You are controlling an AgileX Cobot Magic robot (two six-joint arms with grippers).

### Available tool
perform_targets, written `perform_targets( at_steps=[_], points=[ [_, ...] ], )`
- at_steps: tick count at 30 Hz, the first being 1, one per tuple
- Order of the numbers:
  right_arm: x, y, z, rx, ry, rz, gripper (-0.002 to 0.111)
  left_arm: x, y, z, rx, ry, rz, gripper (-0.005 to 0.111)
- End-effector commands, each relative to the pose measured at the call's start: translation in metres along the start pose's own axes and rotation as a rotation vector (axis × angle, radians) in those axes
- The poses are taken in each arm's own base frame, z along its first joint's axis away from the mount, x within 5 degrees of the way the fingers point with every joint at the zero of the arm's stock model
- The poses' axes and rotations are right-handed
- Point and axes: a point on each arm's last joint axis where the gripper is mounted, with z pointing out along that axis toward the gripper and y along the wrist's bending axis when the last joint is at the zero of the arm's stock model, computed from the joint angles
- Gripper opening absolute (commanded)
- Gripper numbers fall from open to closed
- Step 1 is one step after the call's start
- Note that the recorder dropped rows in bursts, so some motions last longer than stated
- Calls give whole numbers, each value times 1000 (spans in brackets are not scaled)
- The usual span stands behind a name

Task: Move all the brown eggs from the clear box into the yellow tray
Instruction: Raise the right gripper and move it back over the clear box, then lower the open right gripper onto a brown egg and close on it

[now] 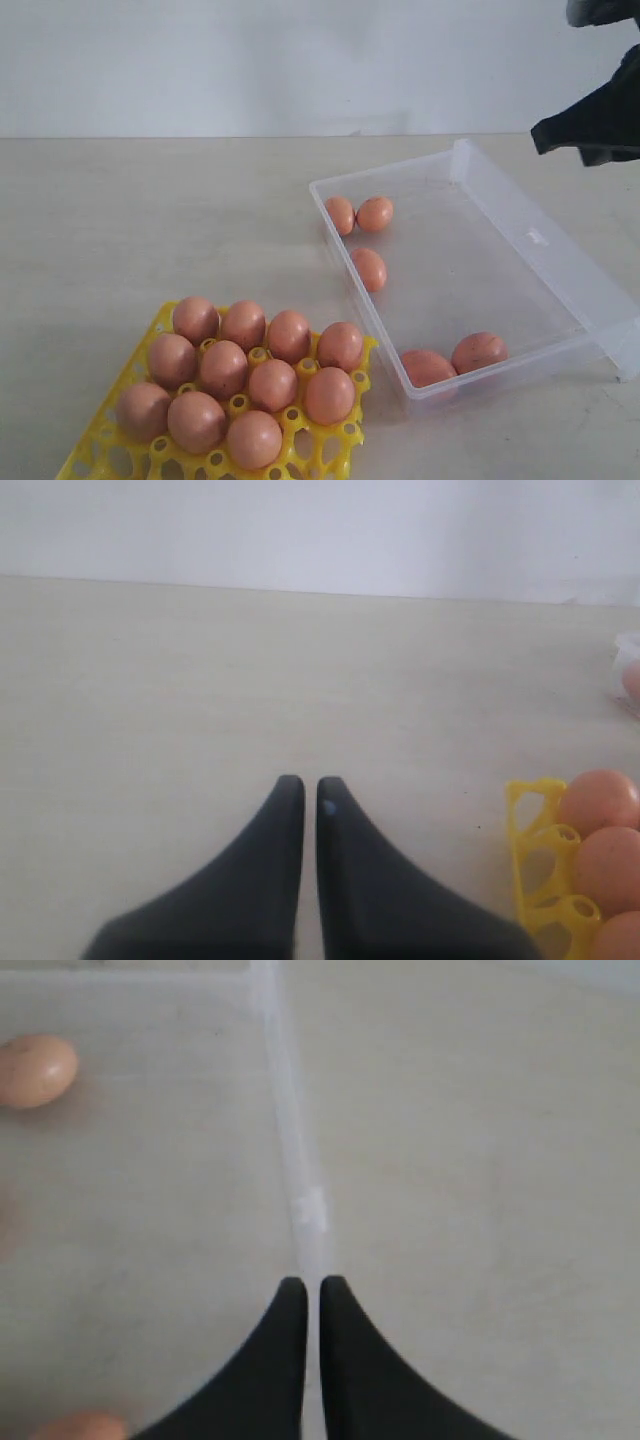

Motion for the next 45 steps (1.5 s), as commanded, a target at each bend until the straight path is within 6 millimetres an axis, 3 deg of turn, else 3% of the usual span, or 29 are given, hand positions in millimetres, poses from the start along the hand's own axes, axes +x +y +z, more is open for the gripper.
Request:
perform_targets(
  at_steps=[1, 4, 8, 10, 11, 12, 13, 15, 18, 22, 32, 45],
  points=[
    [-19, 17, 25, -411, 142, 5, 0, 1, 0, 0, 1, -5, 4, 4],
    [-35, 30, 45, -566, 144, 18, 0, 1, 0, 0, 1, -5, 4, 4],
    [-49, 34, 73, -609, 127, 30, 0, 1, 0, 0, 1, -5, 4, 4],
    [-54, 34, 93, -610, 143, 30, 10, 1, 0, 0, 1, -5, 4, 4],
    [-54, 35, 104, -616, 159, 37, 25, 1, 0, 0, 1, -5, 4, 4],
    [-54, 36, 109, -625, 161, 35, 32, 1, 0, 0, 1, -5, 4, 4],
    [-52, 39, 122, -652, 169, 33, 46, 1, 0, 0, 1, -5, 4, 4],
    [-47, 43, 141, -680, 192, 89, 54, 1, 0, 0, 1, -5, 4, 4],
    [-34, 49, 172, -723, 250, 161, 54, 1, 0, 0, 1, -5, 4, 4],
    [-23, 58, 199, -794, 274, 235, 54, 1, 0, 0, 1, -5, 4, 4],
    [-21, 63, 213, -859, 260, 245, 54, 1, 0, 0, 1, -5, 4, 4],
    [-19, 65, 212, -888, 272, 221, 54, 1, 0, 0, 1, -5, 4, 4]
  ],
)
